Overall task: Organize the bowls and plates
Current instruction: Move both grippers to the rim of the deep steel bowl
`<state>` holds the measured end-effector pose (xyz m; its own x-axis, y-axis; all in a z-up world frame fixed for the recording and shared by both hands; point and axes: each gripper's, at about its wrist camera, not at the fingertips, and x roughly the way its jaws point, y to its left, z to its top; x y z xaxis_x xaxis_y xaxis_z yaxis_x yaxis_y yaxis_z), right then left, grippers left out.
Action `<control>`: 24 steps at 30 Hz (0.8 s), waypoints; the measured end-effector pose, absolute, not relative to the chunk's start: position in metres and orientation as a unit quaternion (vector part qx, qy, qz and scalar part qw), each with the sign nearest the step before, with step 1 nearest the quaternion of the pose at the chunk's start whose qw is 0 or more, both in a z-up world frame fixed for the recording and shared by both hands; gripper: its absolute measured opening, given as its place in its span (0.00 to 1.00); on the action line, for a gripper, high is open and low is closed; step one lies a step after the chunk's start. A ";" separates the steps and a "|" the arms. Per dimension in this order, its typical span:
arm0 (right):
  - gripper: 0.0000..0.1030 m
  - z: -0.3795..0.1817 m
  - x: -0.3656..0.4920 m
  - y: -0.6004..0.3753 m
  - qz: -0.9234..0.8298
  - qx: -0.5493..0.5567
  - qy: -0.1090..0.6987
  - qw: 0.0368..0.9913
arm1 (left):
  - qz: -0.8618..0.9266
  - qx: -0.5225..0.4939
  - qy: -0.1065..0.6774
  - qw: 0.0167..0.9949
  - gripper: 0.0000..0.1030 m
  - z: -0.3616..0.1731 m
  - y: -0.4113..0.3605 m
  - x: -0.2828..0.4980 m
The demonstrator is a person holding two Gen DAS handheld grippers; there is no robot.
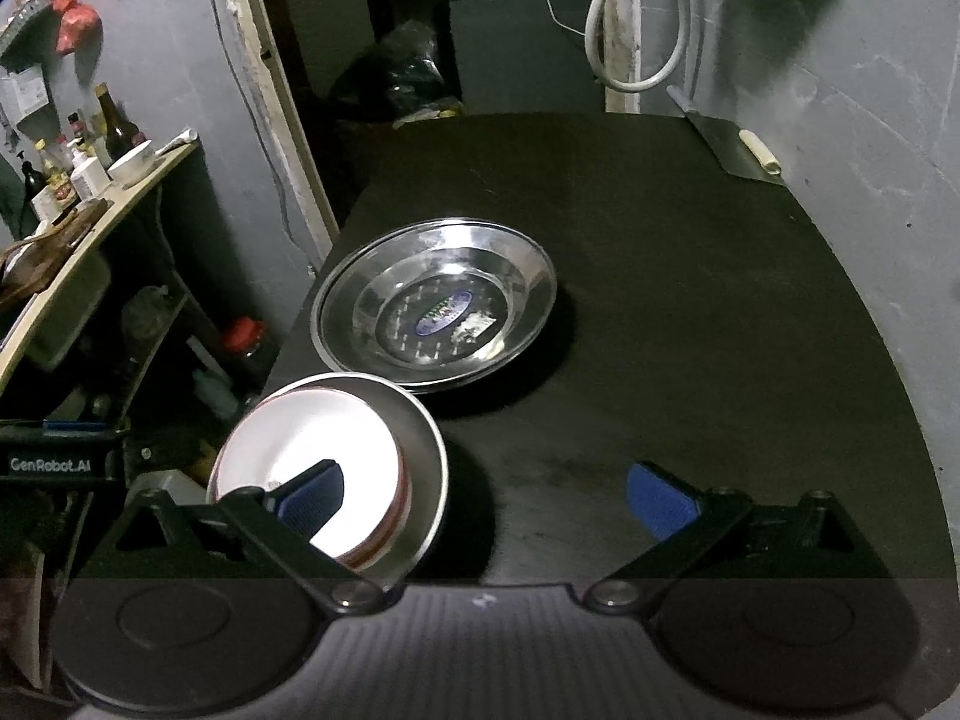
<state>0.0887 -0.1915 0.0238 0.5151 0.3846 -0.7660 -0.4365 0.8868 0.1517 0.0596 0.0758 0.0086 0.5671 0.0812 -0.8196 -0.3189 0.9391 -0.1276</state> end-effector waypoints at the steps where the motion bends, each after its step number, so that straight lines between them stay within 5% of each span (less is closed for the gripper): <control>1: 1.00 0.023 0.089 -0.192 0.235 -0.030 0.433 0.870 | 0.114 -0.131 0.451 0.875 0.99 0.009 0.075 0.060; 24: 1.00 0.014 0.100 -0.197 0.193 -0.040 0.452 0.870 | 0.100 -0.111 0.468 0.871 0.99 0.001 0.070 0.067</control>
<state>0.0999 -0.1965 0.0136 0.5167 0.2992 -0.8022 -0.3716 0.9224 0.1047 0.0670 0.0699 0.0006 0.5414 0.0713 -0.8378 -0.2787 0.9553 -0.0988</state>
